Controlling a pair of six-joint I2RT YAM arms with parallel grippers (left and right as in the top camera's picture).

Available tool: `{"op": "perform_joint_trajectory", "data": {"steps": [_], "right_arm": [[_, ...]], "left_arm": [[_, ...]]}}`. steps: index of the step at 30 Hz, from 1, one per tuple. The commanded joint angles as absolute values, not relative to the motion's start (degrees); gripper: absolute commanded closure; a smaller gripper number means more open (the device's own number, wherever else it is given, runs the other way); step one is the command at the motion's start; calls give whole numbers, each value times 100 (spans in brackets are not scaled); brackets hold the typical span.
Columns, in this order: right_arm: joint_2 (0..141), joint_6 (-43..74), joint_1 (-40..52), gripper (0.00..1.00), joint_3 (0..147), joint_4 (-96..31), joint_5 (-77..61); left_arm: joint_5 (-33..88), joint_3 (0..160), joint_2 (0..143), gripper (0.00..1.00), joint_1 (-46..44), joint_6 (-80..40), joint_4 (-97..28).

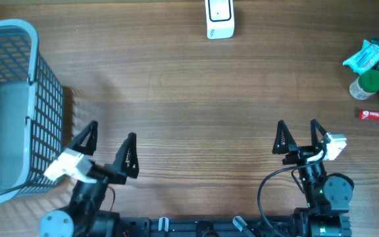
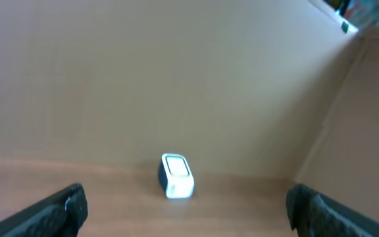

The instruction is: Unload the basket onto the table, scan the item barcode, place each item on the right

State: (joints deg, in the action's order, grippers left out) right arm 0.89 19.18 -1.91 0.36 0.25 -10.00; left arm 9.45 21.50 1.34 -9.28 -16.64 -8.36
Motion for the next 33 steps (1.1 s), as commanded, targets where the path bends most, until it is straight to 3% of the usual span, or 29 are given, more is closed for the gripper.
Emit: {"op": "perform_joint_trajectory", "data": {"steps": [1, 16, 24, 33], "right_arm": [[27, 1806, -167, 0, 30, 56, -899], [27, 1809, -167, 0, 30, 58, -899], [27, 1809, -167, 0, 30, 58, -899], [27, 1809, -167, 0, 30, 56, -899]], "left_arm": [[906, 1212, 19, 0, -854, -1214, 183], [325, 47, 19, 0, -541, -768, 539], [-274, 32, 19, 0, -353, -768, -412], [-263, 32, 19, 0, -270, -615, -421]]}}
